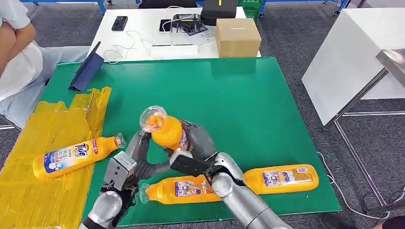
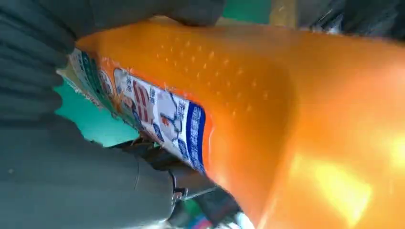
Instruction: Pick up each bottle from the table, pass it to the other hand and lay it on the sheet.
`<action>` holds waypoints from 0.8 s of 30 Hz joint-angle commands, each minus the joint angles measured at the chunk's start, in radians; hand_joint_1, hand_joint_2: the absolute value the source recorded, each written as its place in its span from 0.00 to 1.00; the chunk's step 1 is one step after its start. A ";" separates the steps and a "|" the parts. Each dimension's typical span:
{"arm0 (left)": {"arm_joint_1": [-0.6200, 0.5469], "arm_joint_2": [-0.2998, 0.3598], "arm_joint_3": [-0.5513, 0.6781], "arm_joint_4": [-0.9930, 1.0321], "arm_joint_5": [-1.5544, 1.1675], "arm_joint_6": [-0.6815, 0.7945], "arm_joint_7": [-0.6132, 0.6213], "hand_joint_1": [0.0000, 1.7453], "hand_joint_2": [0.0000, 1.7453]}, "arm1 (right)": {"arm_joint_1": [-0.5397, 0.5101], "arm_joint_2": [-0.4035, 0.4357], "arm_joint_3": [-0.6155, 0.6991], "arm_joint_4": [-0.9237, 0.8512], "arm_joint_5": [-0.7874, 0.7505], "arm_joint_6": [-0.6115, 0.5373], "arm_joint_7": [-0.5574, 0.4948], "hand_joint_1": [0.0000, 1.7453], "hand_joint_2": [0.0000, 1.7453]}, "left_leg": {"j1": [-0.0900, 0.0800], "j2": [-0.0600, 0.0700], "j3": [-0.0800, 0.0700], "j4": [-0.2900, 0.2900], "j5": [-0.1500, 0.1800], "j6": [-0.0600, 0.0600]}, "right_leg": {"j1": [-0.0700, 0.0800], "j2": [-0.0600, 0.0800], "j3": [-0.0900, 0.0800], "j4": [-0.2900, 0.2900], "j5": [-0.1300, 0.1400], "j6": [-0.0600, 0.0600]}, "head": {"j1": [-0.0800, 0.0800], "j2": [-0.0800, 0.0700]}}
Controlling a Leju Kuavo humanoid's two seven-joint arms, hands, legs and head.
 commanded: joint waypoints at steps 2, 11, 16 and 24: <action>-0.033 -0.010 0.047 0.071 -0.026 0.025 -0.006 0.00 1.00 | 0.006 -0.045 0.153 -0.143 0.058 -0.024 0.040 1.00 1.00 | 0.001 -0.001 0.001 0.000 0.000 -0.001 | 0.001 -0.001 0.002 0.000 -0.001 -0.001 | 0.000 0.000; -0.031 -0.016 0.058 0.085 -0.024 0.028 -0.003 0.00 1.00 | 0.013 -0.059 0.203 -0.217 0.058 -0.021 0.033 1.00 1.00 | 0.001 0.000 0.002 -0.001 -0.001 -0.001 | 0.001 0.000 0.003 -0.001 -0.001 -0.002 | 0.000 0.000; -0.031 -0.016 0.058 0.085 -0.024 0.028 -0.003 0.00 1.00 | 0.013 -0.059 0.203 -0.217 0.058 -0.021 0.033 1.00 1.00 | 0.001 0.000 0.001 -0.001 0.000 -0.001 | 0.001 0.000 0.002 -0.001 0.000 -0.001 | 0.000 0.000; -0.031 -0.017 0.059 0.086 -0.019 0.024 0.000 0.00 1.00 | 0.011 -0.061 0.207 -0.213 0.057 -0.020 0.033 1.00 1.00 | 0.001 0.000 0.002 -0.001 0.000 -0.001 | 0.001 0.000 0.002 -0.001 0.000 -0.002 | 0.000 0.000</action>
